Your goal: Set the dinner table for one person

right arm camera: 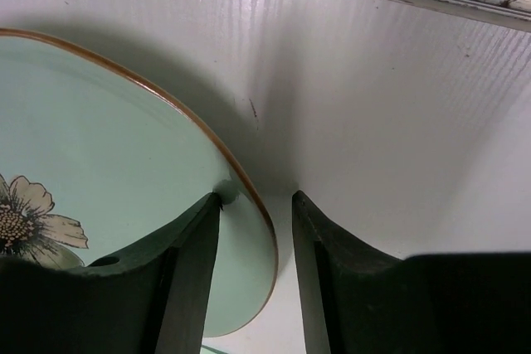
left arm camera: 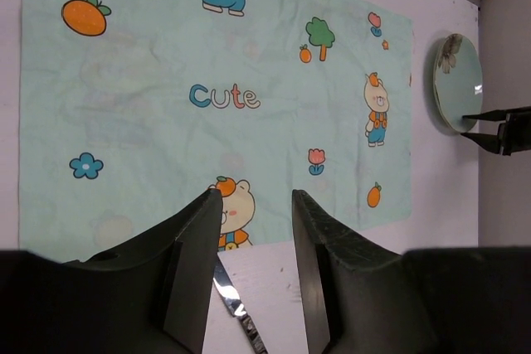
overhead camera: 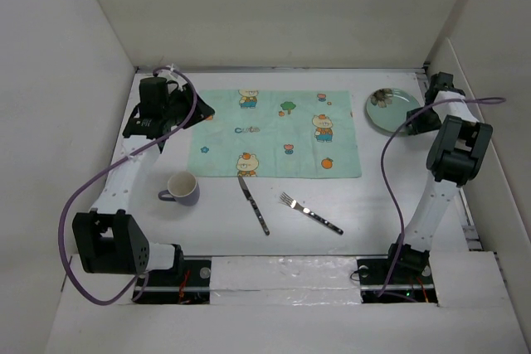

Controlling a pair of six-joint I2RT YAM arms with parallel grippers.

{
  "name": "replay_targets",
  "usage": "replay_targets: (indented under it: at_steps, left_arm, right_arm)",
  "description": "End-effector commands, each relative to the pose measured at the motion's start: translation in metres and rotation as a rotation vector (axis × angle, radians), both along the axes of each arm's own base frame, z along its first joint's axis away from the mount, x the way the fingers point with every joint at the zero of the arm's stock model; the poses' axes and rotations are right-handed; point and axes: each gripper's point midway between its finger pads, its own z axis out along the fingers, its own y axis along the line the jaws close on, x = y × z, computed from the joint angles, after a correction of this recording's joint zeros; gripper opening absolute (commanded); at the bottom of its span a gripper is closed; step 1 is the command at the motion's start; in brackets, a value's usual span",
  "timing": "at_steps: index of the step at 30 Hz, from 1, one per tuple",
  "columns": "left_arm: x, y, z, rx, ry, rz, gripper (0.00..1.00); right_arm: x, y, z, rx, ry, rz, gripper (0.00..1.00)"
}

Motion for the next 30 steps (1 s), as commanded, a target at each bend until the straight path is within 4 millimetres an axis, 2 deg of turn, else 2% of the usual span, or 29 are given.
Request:
replay_targets:
  at_steps: [1,3,5,8,10,11,12,13,14,15,16,17,19,20,21,22,23,24,25,26,27,28,29,30]
  left_arm:
    - [0.008,0.004,0.026,0.023,-0.090,0.001,0.35]
    - [0.010,0.004,0.025,0.026,-0.087,0.005,0.35]
    - [0.011,0.004,0.023,0.025,-0.081,0.002,0.34]
    - [0.015,0.003,0.022,0.024,-0.075,0.001,0.31]
    - [0.016,0.003,0.027,0.026,-0.082,-0.004,0.29]
    - [0.018,0.002,0.026,0.024,-0.079,-0.006,0.28]
    - [0.018,0.002,0.032,0.023,-0.089,-0.006,0.28]
    - [0.018,0.002,0.032,0.022,-0.086,-0.007,0.27]
    - [0.018,0.001,0.033,0.017,-0.086,-0.011,0.26]
    - [0.019,0.000,0.038,0.012,-0.095,-0.016,0.25]
    - [0.018,-0.003,0.040,-0.001,-0.097,-0.029,0.24]
    - [0.017,-0.005,0.041,-0.007,-0.097,-0.035,0.24]
    - [0.015,-0.007,0.044,-0.020,-0.099,-0.042,0.23]
    - [0.014,-0.007,0.045,-0.021,-0.099,-0.045,0.23]
    - [0.013,-0.007,0.044,-0.024,-0.096,-0.043,0.23]
    - [0.010,-0.007,0.047,-0.024,-0.101,-0.041,0.23]
    - [0.009,-0.006,0.048,-0.024,-0.101,-0.040,0.23]
    - [0.007,-0.006,0.048,-0.022,-0.101,-0.037,0.22]
    - [0.004,-0.006,0.050,-0.023,-0.104,-0.039,0.22]
    - [0.003,-0.005,0.049,-0.019,-0.099,-0.032,0.22]
    - [0.001,-0.004,0.048,-0.013,-0.099,-0.030,0.22]
    - [-0.003,-0.006,0.050,-0.011,-0.101,-0.034,0.22]
    - [-0.004,-0.005,0.049,-0.006,-0.100,-0.028,0.22]
    - [-0.007,-0.008,0.049,-0.003,-0.101,-0.035,0.22]
  right_arm:
    - [-0.010,-0.001,0.001,-0.028,0.094,-0.023,0.46]
    - [-0.014,0.000,-0.005,-0.016,0.135,-0.030,0.44]
    - [-0.010,-0.002,-0.002,-0.017,0.129,-0.047,0.36]
    - [-0.009,0.000,-0.003,-0.010,0.119,-0.052,0.15]
    - [-0.008,-0.002,0.003,-0.028,0.093,-0.053,0.00]
    - [-0.012,0.000,-0.004,-0.049,0.092,-0.049,0.00]
    - [-0.009,-0.001,0.013,-0.069,0.031,-0.045,0.00]
    - [-0.009,-0.003,0.020,-0.091,-0.005,-0.038,0.00]
    - [-0.012,-0.004,0.013,-0.122,-0.038,-0.011,0.00]
    - [-0.009,0.000,0.022,-0.148,-0.084,0.019,0.00]
    - [-0.007,0.001,0.052,-0.194,-0.184,0.062,0.00]
    - [-0.009,0.003,0.044,-0.194,-0.182,0.086,0.00]
    - [-0.007,0.009,0.059,-0.206,-0.256,0.141,0.00]
    - [-0.002,0.010,0.083,-0.223,-0.345,0.173,0.00]
    - [-0.010,0.016,0.077,-0.213,-0.348,0.193,0.00]
    - [-0.013,0.015,0.082,-0.216,-0.372,0.201,0.00]
    - [-0.010,0.022,0.100,-0.216,-0.444,0.236,0.00]
    - [-0.014,0.022,0.105,-0.216,-0.464,0.243,0.00]
    - [-0.021,0.026,0.099,-0.209,-0.460,0.252,0.00]
    - [-0.021,0.030,0.106,-0.209,-0.497,0.264,0.00]
    - [-0.024,0.034,0.123,-0.216,-0.546,0.271,0.00]
    - [-0.033,0.039,0.117,-0.195,-0.559,0.280,0.00]
    - [-0.031,0.044,0.127,-0.187,-0.620,0.293,0.00]
    - [-0.034,0.044,0.148,-0.203,-0.689,0.297,0.00]
